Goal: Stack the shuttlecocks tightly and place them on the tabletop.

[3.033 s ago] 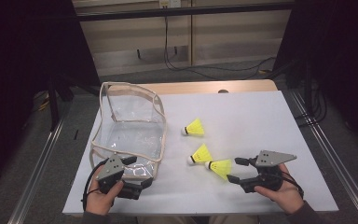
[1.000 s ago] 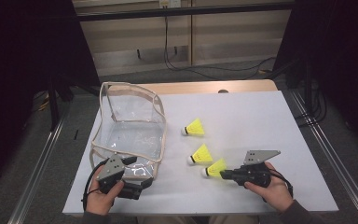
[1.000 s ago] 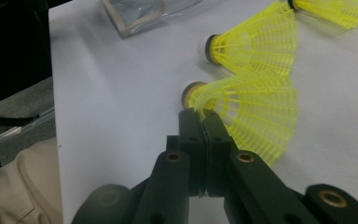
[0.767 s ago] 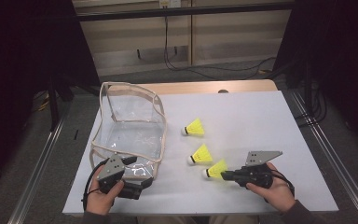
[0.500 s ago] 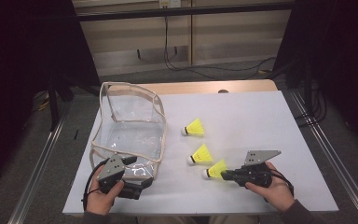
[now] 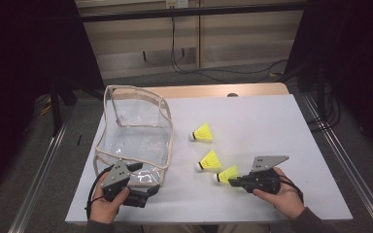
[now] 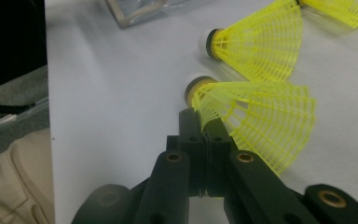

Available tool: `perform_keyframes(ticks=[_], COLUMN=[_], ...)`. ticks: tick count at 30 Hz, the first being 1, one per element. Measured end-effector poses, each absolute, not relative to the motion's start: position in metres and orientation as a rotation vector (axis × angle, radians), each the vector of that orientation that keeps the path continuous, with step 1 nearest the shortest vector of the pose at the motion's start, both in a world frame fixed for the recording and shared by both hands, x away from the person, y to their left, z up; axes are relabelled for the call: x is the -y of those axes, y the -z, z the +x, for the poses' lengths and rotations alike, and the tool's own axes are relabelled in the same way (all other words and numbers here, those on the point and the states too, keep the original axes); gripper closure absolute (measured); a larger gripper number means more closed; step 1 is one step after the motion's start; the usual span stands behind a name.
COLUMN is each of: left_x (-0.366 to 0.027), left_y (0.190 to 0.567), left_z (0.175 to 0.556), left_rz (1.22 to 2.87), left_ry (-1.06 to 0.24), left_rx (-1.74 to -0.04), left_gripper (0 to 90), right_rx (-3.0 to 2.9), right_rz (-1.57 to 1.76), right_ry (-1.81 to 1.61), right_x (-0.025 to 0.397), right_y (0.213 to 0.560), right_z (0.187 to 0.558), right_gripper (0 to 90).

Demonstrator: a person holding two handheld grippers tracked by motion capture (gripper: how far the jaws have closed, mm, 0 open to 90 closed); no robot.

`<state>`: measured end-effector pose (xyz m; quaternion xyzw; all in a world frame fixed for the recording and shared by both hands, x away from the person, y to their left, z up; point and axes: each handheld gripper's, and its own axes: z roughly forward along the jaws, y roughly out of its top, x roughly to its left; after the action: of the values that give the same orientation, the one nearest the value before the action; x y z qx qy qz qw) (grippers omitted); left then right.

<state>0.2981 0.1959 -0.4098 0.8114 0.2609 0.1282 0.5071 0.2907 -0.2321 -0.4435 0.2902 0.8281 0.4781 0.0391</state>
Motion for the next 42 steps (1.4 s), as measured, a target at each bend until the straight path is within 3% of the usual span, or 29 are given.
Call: perform_keyframes(ticks=[22,42], left_x=[-0.196,-0.196], left_y=[0.41,0.41], left_z=[0.298,0.298], left_rz=[1.957,1.962], left_ry=[-0.314,-0.316], left_rx=[-0.627,-0.619], left_gripper=[5.4,5.4], right_rx=[-2.427,-2.368], right_rz=[0.901,0.958], right_ry=[-1.575,-1.538], right_x=[0.267,0.273], right_y=[0.408,0.404], right_z=[0.295,0.328], right_gripper=[89.4,89.4])
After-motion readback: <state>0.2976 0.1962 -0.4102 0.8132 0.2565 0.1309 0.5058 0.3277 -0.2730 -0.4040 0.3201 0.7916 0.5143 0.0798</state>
